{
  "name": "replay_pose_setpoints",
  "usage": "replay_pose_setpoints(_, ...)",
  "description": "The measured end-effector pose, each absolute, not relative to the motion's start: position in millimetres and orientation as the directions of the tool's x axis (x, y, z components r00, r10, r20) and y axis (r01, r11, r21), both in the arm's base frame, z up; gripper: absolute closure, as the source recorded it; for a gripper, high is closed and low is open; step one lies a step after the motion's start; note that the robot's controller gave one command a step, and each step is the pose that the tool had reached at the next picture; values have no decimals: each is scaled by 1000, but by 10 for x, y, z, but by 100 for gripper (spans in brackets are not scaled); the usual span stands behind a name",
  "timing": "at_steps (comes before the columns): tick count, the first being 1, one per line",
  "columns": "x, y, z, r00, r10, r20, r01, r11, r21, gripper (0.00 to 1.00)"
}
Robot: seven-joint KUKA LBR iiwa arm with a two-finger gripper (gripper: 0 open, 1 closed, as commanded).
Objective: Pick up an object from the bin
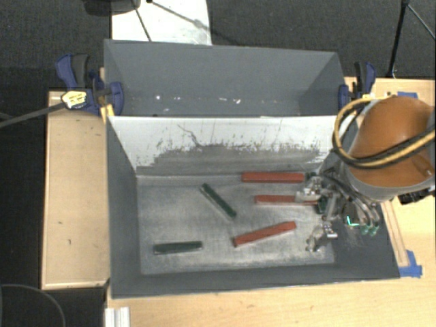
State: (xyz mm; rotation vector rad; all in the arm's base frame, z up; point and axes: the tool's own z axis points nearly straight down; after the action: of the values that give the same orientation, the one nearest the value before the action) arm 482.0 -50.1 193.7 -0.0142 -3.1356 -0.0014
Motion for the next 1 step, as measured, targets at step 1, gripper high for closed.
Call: replay_pose_setpoints(1, 4838, -500, 1976, -1000, 7, -2, 7, 1000, 0, 0)
